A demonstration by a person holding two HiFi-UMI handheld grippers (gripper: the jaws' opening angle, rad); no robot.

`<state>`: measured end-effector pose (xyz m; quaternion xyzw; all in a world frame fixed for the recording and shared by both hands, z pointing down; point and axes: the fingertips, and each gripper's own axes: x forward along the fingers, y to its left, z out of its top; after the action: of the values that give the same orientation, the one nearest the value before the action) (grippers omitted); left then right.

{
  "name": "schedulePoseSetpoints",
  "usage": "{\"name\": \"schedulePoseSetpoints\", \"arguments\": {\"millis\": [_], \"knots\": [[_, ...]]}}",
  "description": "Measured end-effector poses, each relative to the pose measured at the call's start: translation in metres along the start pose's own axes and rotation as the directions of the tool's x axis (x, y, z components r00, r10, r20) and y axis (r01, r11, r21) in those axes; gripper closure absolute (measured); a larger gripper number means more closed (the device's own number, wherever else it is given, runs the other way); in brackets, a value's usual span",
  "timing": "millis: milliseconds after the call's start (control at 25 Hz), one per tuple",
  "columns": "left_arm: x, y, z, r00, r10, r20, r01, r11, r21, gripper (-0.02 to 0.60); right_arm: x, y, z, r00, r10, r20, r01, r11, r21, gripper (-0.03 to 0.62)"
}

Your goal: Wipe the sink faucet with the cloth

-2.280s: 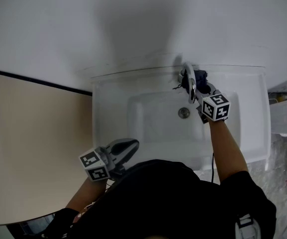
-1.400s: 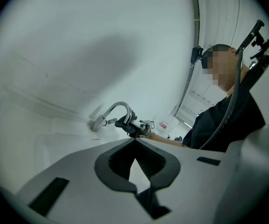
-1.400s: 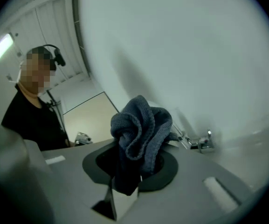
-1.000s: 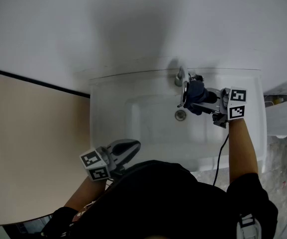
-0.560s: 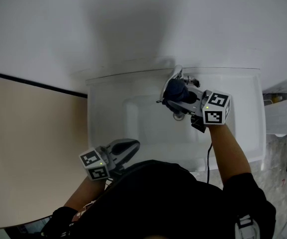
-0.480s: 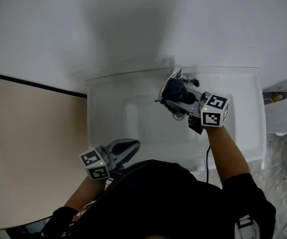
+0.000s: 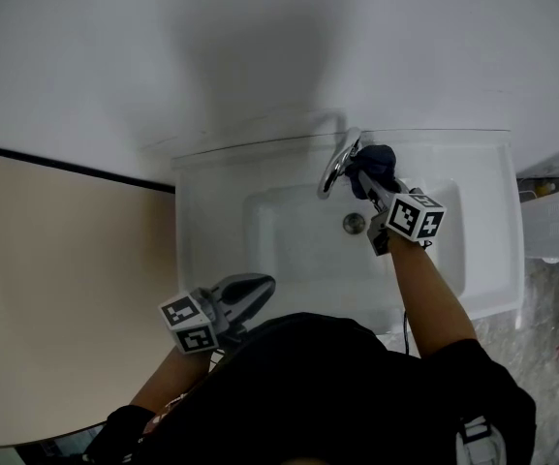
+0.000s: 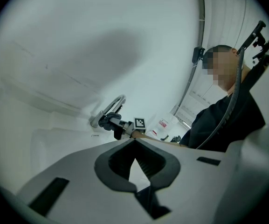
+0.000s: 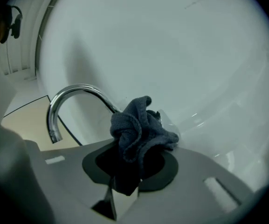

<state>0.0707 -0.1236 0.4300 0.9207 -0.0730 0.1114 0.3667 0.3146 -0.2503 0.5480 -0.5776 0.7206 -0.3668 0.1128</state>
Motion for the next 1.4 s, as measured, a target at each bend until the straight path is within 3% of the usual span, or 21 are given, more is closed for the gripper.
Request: {"name": "schedulePoseSetpoints", "arguments": {"millis": [200,440,600,680,800,920,1000,1080,1280,1400], "knots": [[-0.006,0.001,-0.001,1.000,0.015,0.004,-0.015,1.000,0.001,0.583,0.028,-0.014,-0.008,0.997,-0.077,-0.004,0.077,0.996,0.036,0.517],[-0.008,0.006,-0.008,1.000,0.017,-0.001,-0.017,1.000,-0.025,0.583,0.033,-0.016,-0.011,0.999,-0.037,-0.019,0.038,0.996,0.076,0.522],[-0.001,-0.001,-0.008,1.000,0.000,-0.012,0.000,1.000,-0.013,0.583,0.040,-0.019,-0.042,0.984,-0.012,-0.177,0.038,0.989,0.146,0.520],[0.001,-0.005,-0.007,1.000,-0.001,-0.012,0.001,1.000,0.004,0.583,0.027,-0.011,-0.054,0.974,0.017,-0.225,0.004,0.996,0.093,0.520],[-0.003,-0.004,-0.003,1.000,0.012,-0.003,-0.012,1.000,0.025,0.583,-0.022,-0.004,-0.041,0.977,0.047,-0.207,-0.052,0.998,-0.020,0.520],[-0.011,0.006,0.003,0.999,0.037,0.019,-0.038,0.999,0.010,0.583,-0.070,-0.036,-0.013,0.983,-0.071,-0.170,0.048,0.989,-0.138,0.520],[-0.011,0.011,0.004,0.999,0.045,0.026,-0.045,0.999,0.000,0.583,-0.079,-0.064,0.003,0.971,-0.170,-0.170,0.128,0.964,-0.235,0.520],[-0.007,0.012,0.004,0.999,0.046,0.025,-0.046,0.999,-0.003,0.583,-0.068,-0.076,0.015,0.958,-0.213,-0.192,0.143,0.934,-0.326,0.520],[-0.001,0.010,0.003,0.999,0.043,0.014,-0.043,0.999,-0.001,0.583,-0.026,-0.064,0.013,0.922,-0.239,-0.306,0.046,0.850,-0.525,0.522],[-0.004,0.012,0.004,0.998,0.055,0.012,-0.055,0.998,-0.006,0.583,-0.009,-0.075,-0.007,0.887,-0.276,-0.371,0.031,0.836,-0.548,0.523]]}}
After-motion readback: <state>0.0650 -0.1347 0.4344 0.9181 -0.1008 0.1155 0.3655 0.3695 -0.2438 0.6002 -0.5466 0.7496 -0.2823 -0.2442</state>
